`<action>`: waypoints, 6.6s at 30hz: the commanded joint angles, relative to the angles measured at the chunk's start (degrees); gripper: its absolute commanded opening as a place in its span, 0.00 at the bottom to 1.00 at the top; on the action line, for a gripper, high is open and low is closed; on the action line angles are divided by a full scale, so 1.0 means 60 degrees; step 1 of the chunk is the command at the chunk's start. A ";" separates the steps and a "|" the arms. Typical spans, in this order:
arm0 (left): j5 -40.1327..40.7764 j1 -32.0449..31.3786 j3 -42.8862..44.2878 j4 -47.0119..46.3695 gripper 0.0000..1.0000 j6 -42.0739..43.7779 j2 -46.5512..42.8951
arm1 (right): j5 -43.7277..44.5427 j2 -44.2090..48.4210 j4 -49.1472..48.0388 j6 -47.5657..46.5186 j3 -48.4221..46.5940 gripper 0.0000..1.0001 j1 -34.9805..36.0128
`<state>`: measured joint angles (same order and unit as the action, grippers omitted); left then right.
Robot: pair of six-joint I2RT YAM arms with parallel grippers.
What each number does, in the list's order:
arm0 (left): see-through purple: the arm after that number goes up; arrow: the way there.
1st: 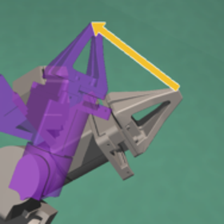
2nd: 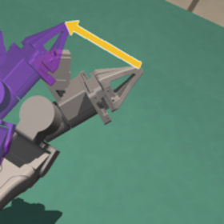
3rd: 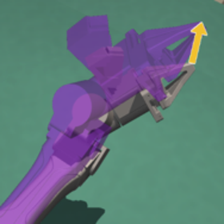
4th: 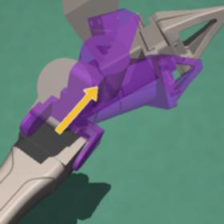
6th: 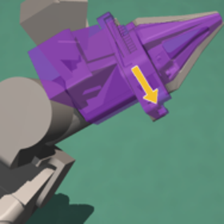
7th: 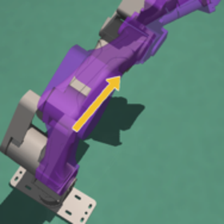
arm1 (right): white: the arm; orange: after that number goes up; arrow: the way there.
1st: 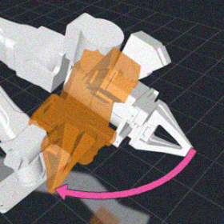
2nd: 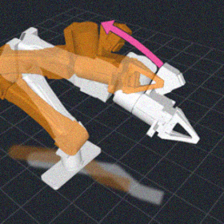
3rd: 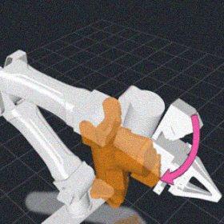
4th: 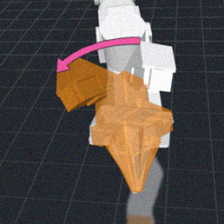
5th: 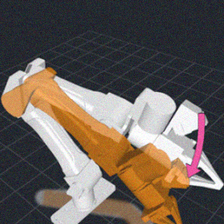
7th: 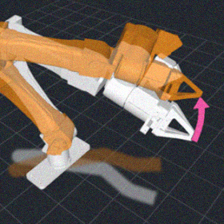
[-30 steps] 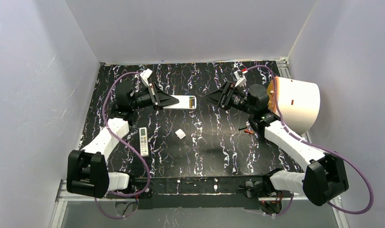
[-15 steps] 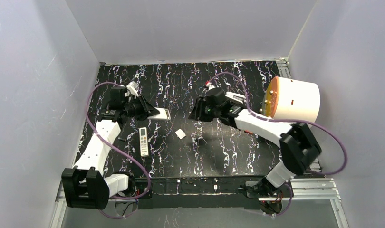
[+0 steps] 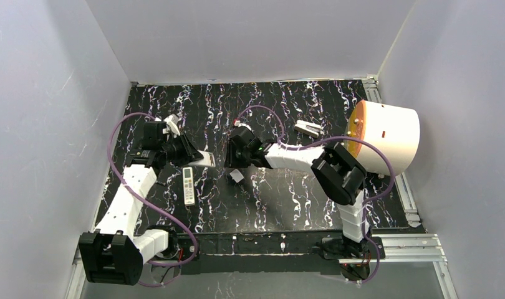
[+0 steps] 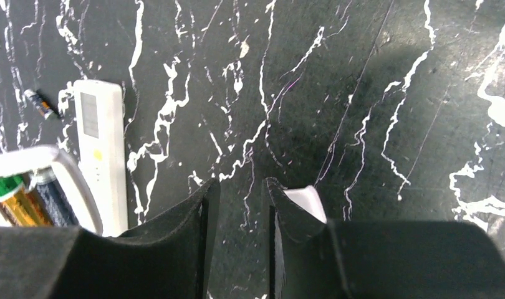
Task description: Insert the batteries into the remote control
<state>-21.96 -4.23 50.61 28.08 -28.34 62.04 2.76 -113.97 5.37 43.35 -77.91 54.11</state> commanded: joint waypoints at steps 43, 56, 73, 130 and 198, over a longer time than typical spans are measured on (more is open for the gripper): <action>-0.0542 0.0046 -0.0210 -0.0261 0.00 0.0115 0.0426 | -0.0713 0.1683 0.0266 -0.3671 0.2177 0.75 0.0332; 0.0158 0.0046 -0.0081 0.0039 0.00 0.0489 0.0280 | 0.0847 0.1400 0.1325 -0.6002 0.1319 0.84 0.1553; 0.0014 0.0038 -0.0143 0.0038 0.00 0.0643 0.0422 | 0.0393 0.0389 0.2002 -0.6484 0.0595 0.71 0.1593; -0.5663 -0.1578 0.0750 0.1034 0.00 0.2701 0.3985 | -0.0076 0.5358 0.0528 -0.7722 0.3936 0.43 0.1730; -0.5979 -0.1917 0.0733 0.1078 0.00 0.2968 0.3641 | -0.0759 0.5117 -0.0067 -0.8192 0.4166 0.41 0.1758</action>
<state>-54.65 -15.29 54.81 33.12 -10.90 86.46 -0.05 -82.70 7.07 -4.95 -52.60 64.31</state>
